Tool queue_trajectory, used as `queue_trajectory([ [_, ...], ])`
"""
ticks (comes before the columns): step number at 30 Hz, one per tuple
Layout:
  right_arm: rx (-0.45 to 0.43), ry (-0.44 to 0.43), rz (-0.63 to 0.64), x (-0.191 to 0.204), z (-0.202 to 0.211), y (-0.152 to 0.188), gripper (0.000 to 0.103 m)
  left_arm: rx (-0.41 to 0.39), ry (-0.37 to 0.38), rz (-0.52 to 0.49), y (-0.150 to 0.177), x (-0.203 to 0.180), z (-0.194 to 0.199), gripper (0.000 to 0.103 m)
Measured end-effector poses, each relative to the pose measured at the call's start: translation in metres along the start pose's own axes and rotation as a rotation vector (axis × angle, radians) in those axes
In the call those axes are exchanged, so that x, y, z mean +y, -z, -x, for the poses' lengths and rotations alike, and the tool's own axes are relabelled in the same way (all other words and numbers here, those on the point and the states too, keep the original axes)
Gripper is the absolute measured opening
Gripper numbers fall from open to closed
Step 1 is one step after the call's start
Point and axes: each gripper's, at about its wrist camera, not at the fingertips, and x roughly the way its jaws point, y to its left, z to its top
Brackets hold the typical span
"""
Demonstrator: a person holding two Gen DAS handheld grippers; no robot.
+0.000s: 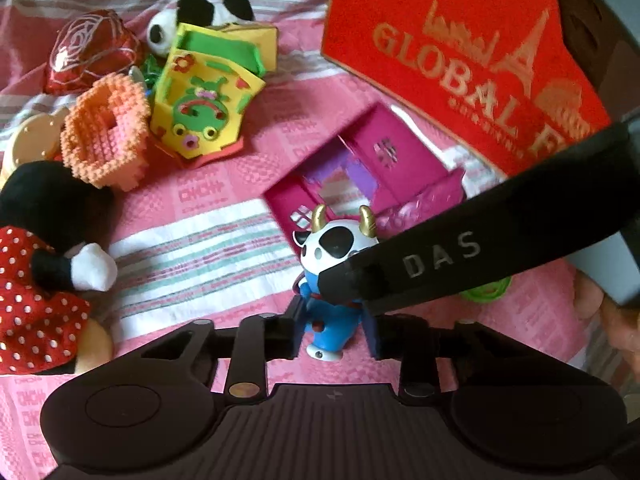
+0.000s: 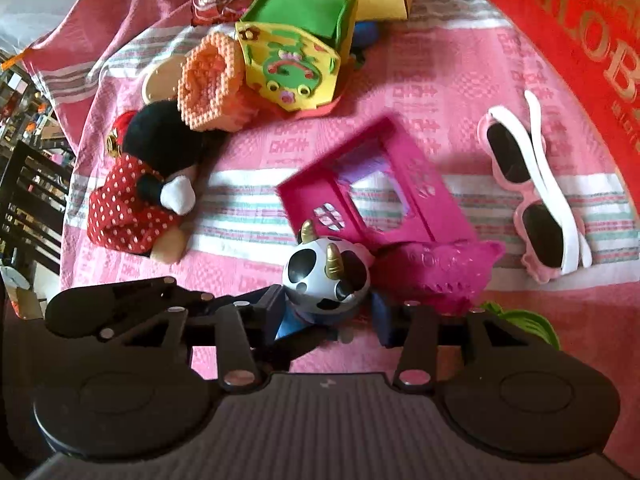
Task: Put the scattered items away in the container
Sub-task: 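Lower the open right gripper toward the blue Doraemon figure, then close the right gripper around the Doraemon figure's body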
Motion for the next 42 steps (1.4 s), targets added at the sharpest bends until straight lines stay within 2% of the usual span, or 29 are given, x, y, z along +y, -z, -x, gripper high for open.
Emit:
queue_trajectory([
  [4,-0.034,-0.006,0.023,0.01,0.009,-0.005,0.05,-0.024,0.017,0.003,-0.005,0.013,0.013,0.027],
  [5,-0.038,-0.011,0.027,0.012,0.011,-0.006,0.05,-0.026,0.015,-0.001,-0.006,0.015,0.014,0.031],
  [6,-0.038,-0.02,0.025,0.014,0.011,-0.007,0.048,-0.025,0.014,-0.004,-0.006,0.018,0.016,0.043],
  [7,-0.033,-0.031,0.02,0.015,0.011,-0.008,0.046,-0.021,0.016,-0.005,-0.005,0.02,0.017,0.044],
  [8,-0.021,-0.045,0.016,0.017,0.009,-0.009,0.039,-0.018,0.013,-0.004,-0.004,0.022,0.017,0.045],
  [9,-0.009,-0.065,0.01,0.019,0.006,-0.01,0.02,-0.012,0.015,-0.004,-0.001,0.025,0.017,0.045],
  [10,0.004,-0.083,-0.004,0.021,0.003,-0.011,0.014,0.002,0.02,-0.002,0.001,0.027,0.016,0.046],
  [13,0.011,-0.068,0.001,0.028,-0.006,-0.012,0.014,0.013,0.004,-0.013,0.009,0.03,0.013,0.045],
  [16,0.022,-0.058,-0.023,0.027,-0.012,-0.012,0.014,0.025,-0.004,0.036,0.014,0.042,0.01,0.033],
  [17,0.022,-0.05,-0.029,0.025,-0.013,-0.011,0.015,0.023,0.004,0.058,0.015,0.047,0.011,0.034],
  [18,0.022,-0.044,-0.032,0.023,-0.012,-0.011,0.015,0.02,0.01,0.078,0.016,0.052,0.013,0.037],
  [20,0.023,-0.034,-0.044,0.02,-0.013,-0.011,0.015,0.024,0.011,0.087,0.016,0.055,0.015,0.05],
  [22,0.026,-0.029,-0.052,0.019,-0.014,-0.01,0.016,0.02,0.024,0.103,0.015,0.057,0.019,0.052],
  [25,0.025,-0.022,-0.052,0.02,-0.014,-0.008,0.016,0.012,0.051,0.149,0.011,0.057,0.021,0.062],
  [29,0.007,-0.007,-0.07,0.017,-0.01,-0.008,0.016,0.037,0.034,0.203,0.004,0.056,0.008,0.067],
  [33,-0.004,0.003,-0.082,0.014,-0.007,-0.007,0.016,0.054,-0.026,0.267,0.001,0.059,-0.004,0.064],
  [36,-0.009,0.007,-0.089,0.011,-0.006,-0.006,0.016,0.067,-0.029,0.255,0.005,0.065,-0.005,0.041],
  [38,-0.011,0.008,-0.087,0.012,-0.006,-0.007,0.016,0.074,-0.055,0.228,0.009,0.069,-0.003,0.034],
  [42,-0.005,-0.007,-0.067,0.02,-0.01,-0.011,0.017,0.078,-0.034,0.248,0.013,0.079,0.002,0.032],
])
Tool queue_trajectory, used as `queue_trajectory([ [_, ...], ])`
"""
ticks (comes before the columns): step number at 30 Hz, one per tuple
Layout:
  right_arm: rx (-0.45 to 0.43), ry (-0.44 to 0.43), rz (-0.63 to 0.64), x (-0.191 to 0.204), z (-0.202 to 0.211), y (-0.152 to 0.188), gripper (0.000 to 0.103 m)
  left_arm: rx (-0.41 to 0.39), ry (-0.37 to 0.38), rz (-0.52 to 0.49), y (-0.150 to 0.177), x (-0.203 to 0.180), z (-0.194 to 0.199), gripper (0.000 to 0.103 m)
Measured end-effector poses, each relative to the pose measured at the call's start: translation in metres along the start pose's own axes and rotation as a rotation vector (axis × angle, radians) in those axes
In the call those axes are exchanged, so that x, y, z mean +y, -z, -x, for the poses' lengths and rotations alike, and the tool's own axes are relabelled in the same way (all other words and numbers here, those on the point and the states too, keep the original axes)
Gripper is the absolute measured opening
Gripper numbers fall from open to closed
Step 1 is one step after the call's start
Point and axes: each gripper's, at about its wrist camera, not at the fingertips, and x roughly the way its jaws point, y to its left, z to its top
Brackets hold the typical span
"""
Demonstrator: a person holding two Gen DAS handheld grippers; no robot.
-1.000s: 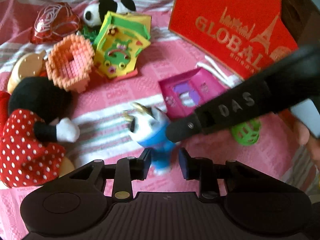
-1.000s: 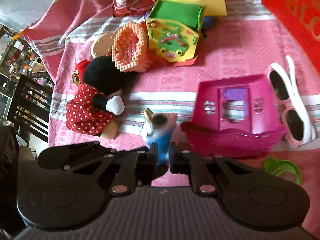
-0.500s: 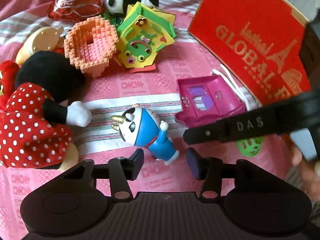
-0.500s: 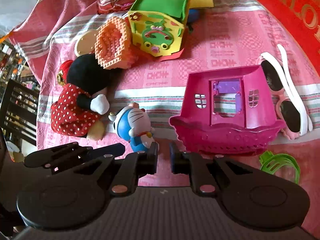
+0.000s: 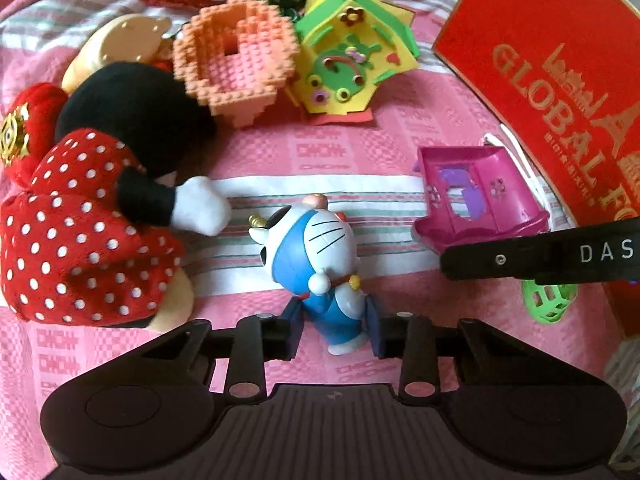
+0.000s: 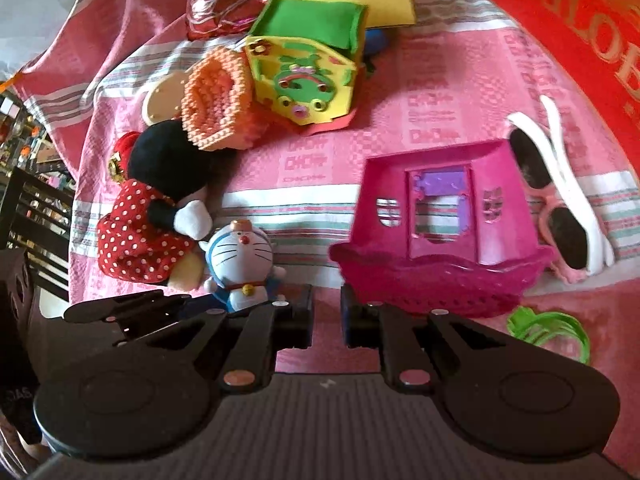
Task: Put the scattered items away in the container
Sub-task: 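Close the right gripper around the Doraemon figure's body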
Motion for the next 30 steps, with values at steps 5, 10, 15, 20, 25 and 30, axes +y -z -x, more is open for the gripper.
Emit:
queue_trajectory([
  [5,0.002,-0.02,0.031,0.016,-0.007,-0.01,0.028,-0.005,0.0,-0.039,0.0,0.001,0.002,0.032],
  [10,0.007,-0.054,0.056,0.031,-0.018,-0.023,0.052,0.0,0.031,-0.054,0.003,0.011,0.004,0.033],
  [15,0.039,-0.077,0.086,0.044,-0.04,-0.032,0.058,0.002,0.041,-0.062,0.003,0.017,0.004,0.038],
  [20,0.079,-0.105,0.074,0.05,-0.061,-0.036,0.063,-0.004,0.023,-0.056,0.004,0.018,0.004,0.049],
  [25,0.118,-0.102,0.06,0.054,-0.076,-0.031,0.059,-0.012,0.004,-0.052,0.005,0.015,0.003,0.055],
  [30,0.095,-0.064,0.026,0.049,-0.065,-0.03,0.057,0.0,0.025,-0.034,0.004,0.015,0.002,0.058],
])
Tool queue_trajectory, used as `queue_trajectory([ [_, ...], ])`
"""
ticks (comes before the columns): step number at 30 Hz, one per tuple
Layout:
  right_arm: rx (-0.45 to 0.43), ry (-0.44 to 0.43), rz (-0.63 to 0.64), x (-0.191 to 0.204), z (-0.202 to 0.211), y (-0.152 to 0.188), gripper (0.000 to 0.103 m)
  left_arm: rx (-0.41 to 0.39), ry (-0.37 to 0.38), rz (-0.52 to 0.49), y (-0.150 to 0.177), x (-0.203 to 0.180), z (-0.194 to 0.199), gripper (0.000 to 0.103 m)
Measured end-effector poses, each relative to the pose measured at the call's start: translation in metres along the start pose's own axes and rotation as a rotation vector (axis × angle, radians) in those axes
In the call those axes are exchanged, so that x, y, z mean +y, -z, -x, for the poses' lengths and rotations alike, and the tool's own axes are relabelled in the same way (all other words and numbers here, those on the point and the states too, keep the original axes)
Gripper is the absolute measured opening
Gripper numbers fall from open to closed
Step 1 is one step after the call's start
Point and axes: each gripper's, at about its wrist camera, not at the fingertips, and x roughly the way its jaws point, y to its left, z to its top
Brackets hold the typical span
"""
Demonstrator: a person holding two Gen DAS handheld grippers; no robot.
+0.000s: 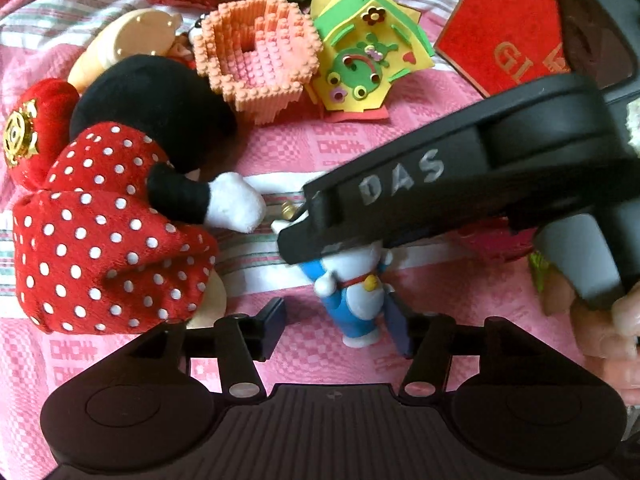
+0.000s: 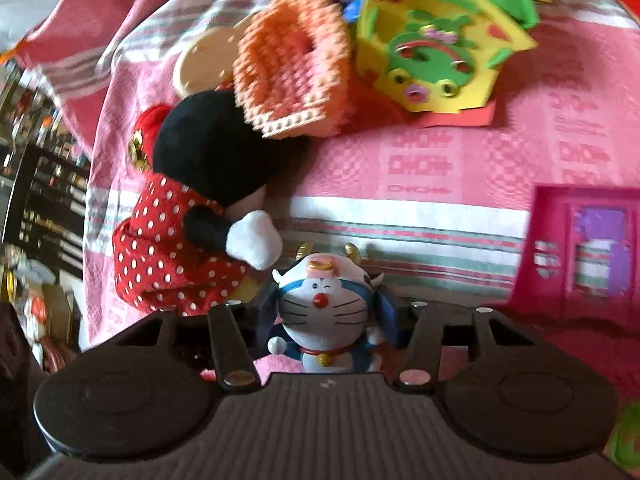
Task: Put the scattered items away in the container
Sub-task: 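Close the right gripper around the Doraemon figure's body, then hold the Doraemon figure in the right gripper above the cloth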
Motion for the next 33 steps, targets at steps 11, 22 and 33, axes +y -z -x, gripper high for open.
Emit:
queue_trajectory([
  [11,-0.02,0.041,-0.108,-0.036,0.027,0.015,0.057,0.008,0.029,-0.085,-0.006,-0.045,-0.012,0.053],
  [22,-0.052,-0.011,-0.163,-0.049,0.035,0.025,0.056,0.002,0.052,-0.131,-0.007,-0.062,-0.01,0.031],
  [33,-0.073,0.004,-0.184,-0.055,0.037,0.027,0.054,-0.006,0.03,-0.126,-0.015,-0.072,-0.021,0.034],
])
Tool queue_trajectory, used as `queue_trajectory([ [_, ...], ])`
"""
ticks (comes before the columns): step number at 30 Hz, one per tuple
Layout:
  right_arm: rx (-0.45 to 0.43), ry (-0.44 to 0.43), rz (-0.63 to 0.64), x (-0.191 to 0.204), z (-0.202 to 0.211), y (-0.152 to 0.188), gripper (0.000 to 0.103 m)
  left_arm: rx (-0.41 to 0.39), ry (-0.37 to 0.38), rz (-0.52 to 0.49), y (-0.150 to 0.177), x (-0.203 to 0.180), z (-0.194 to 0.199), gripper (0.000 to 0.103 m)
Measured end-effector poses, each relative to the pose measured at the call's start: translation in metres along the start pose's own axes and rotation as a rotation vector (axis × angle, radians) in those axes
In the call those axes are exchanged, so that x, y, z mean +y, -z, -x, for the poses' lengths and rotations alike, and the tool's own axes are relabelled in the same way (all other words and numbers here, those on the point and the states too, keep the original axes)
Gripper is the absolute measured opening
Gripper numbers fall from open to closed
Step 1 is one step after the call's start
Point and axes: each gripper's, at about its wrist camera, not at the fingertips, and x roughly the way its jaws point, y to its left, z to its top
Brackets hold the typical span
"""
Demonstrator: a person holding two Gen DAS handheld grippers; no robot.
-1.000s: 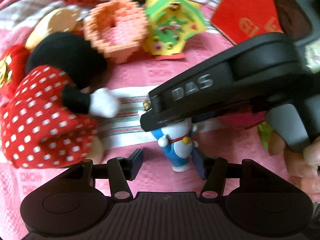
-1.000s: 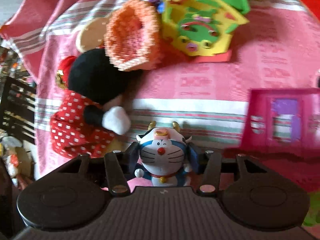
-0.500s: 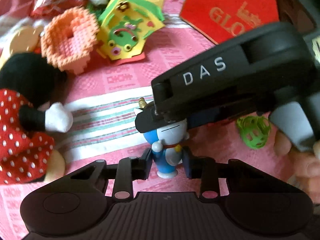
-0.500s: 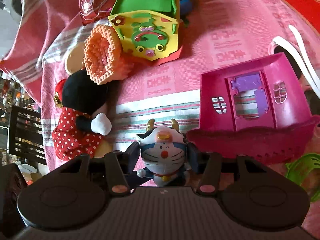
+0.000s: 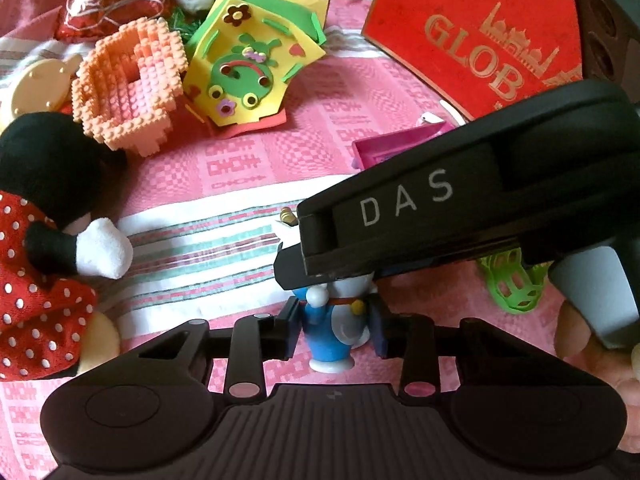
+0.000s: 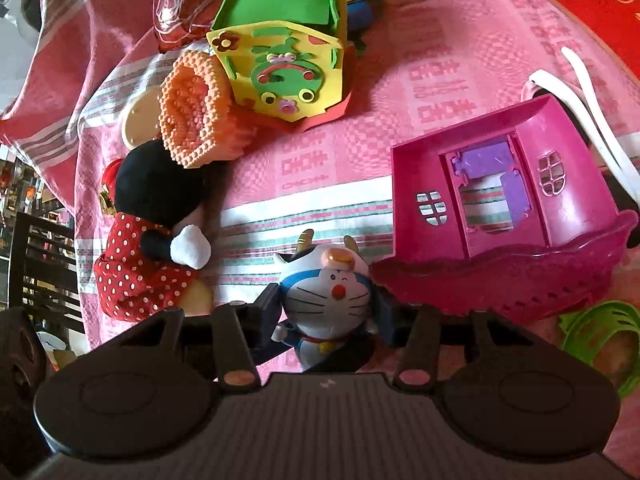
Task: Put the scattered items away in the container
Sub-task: 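Hold the Doraemon figure in the right gripper above the cloth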
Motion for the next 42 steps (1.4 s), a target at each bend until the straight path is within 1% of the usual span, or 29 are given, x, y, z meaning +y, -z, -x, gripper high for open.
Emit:
queue_trajectory([
  [4,0.007,-0.005,-0.022,-0.004,0.002,-0.001,0.054,-0.001,0.004,-0.024,-0.001,-0.003,0.0,0.031],
  [9,0.012,0.01,-0.025,-0.001,-0.002,-0.006,0.057,0.002,0.002,-0.035,-0.004,-0.005,-0.001,0.031],
  [11,0.016,0.013,-0.026,0.0,-0.006,-0.007,0.058,0.003,0.01,-0.039,-0.005,-0.005,-0.001,0.031],
  [13,0.024,0.006,-0.056,-0.003,-0.009,-0.008,0.057,0.004,0.018,-0.043,-0.005,-0.005,-0.001,0.031],
  [16,0.014,0.01,-0.059,-0.002,-0.007,-0.007,0.056,0.012,0.041,-0.025,-0.007,-0.002,-0.002,0.031],
  [18,0.013,0.01,-0.059,-0.002,-0.007,-0.006,0.056,0.021,0.035,-0.009,-0.008,-0.001,-0.004,0.042],
  [20,0.019,0.014,-0.054,-0.001,-0.008,-0.007,0.056,0.024,0.031,-0.012,-0.011,-0.004,-0.005,0.046],
  [22,0.018,0.022,-0.049,0.0,-0.007,-0.007,0.056,0.026,0.026,-0.027,-0.013,-0.009,-0.006,0.045],
  [24,0.019,0.024,-0.055,-0.001,-0.007,-0.008,0.056,0.026,0.037,-0.04,-0.014,-0.013,-0.007,0.033],
  [27,0.028,0.02,-0.059,-0.004,-0.006,-0.01,0.057,0.027,0.026,-0.067,-0.013,-0.02,-0.008,0.03],
  [28,0.026,0.026,-0.048,-0.003,-0.005,-0.011,0.058,0.025,0.02,-0.083,-0.013,-0.023,-0.008,0.03],
  [29,0.016,0.036,-0.025,-0.001,-0.004,-0.011,0.058,0.025,0.018,-0.093,-0.009,-0.014,-0.003,0.03],
  [30,0.007,0.046,-0.002,0.001,-0.003,-0.011,0.057,0.028,0.017,-0.098,-0.01,-0.015,-0.003,0.03],
  [32,-0.001,0.062,0.027,0.005,-0.003,-0.012,0.057,0.029,0.02,-0.093,-0.011,-0.015,-0.004,0.03],
  [35,-0.012,0.058,0.034,0.004,-0.004,-0.011,0.056,0.027,0.032,-0.079,-0.012,-0.014,-0.004,0.031],
  [36,-0.013,0.053,0.024,0.003,-0.004,-0.011,0.056,0.026,0.032,-0.078,-0.012,-0.014,-0.004,0.033],
  [38,-0.01,0.049,0.01,0.002,-0.005,-0.012,0.056,0.025,0.024,-0.079,-0.012,-0.017,-0.005,0.034],
  [42,-0.012,0.07,0.02,0.005,-0.008,-0.012,0.056,0.022,0.007,-0.091,-0.013,-0.024,-0.005,0.033],
])
